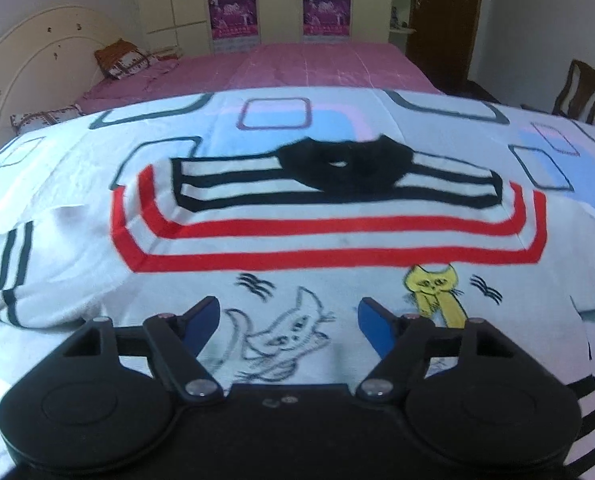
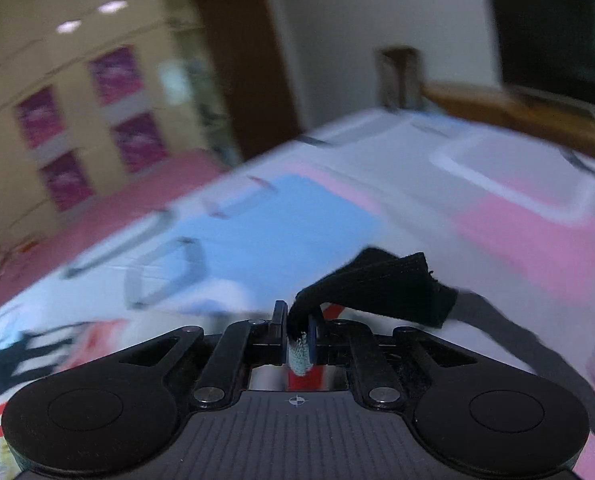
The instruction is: Fold small clothes
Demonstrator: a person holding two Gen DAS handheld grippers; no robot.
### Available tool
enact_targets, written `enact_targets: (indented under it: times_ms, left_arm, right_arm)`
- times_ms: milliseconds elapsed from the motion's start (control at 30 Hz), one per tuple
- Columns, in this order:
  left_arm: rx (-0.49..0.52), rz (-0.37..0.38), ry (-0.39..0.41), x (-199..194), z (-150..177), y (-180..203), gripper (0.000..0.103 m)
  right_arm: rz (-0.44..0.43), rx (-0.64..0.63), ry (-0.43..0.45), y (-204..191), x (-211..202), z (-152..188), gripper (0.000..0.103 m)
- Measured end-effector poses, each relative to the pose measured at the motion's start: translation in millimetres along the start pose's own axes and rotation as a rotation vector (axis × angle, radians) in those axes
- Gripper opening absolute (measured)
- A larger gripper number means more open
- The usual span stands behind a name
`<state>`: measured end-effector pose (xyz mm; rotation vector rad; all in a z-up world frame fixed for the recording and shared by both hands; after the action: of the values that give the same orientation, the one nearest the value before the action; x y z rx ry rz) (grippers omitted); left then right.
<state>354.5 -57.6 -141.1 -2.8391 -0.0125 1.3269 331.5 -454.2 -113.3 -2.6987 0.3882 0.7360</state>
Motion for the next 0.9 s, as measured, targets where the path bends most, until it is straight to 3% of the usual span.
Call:
enact_targets:
  times_ms: [133,233,400,500,633,700,733,900]
  left_arm:
    - [-0.029,-0.018,0.018,-8,-1,-25,0.075]
    - [-0.048,-0.032,0.024,-10,0,-48,0.075]
    - [-0.077,-0.032,0.024,-11,4,-82,0.075]
    - [-0.100,-0.008,0.022,-9,3,-96,0.075]
    - [-0.115,0.070,0.007,-2,-1,-97,0.077]
    - [-0.115,0.121,-0.006,3,-4,-91,0.081]
    - [-0.117,0.148,-0.012,5,-5,-86,0.081]
    - [-0.146,0.315,-0.072,30,-14,-52,0.081]
  right_arm:
    - [-0.181,-0.090,0.000,-87,-5,6,0.009]
    - [-0.304,-0.135,-0.051,-154,-4,28,0.009]
    - [-0.411,-0.215,-0.181,-242,9,84,0.009]
    - [-0.417,-0.275,-0.260,-275,17,117,0.009]
    - [-0.421,-0.299,-0.326,-289,22,143,0.012]
    - [-0.441,-0.289,-0.339,-288,17,145,0.044]
    - [-0.449,-0.283,-0.336,-286,18,142,0.053]
    - [-0.385,-0.325,-0.254,-263,-6,127,0.056]
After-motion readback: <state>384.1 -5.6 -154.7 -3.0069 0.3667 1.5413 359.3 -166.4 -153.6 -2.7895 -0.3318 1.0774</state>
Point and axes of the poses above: each gripper's, at about its wrist camera, not at the fingertips, and x roughly the way its jaws point, y to its right, z to its underside, the point moved 3 cm from there along x, roughly the way its jaws point, and after that the axes turned 3 degrees about z, right-handed, at the moved point
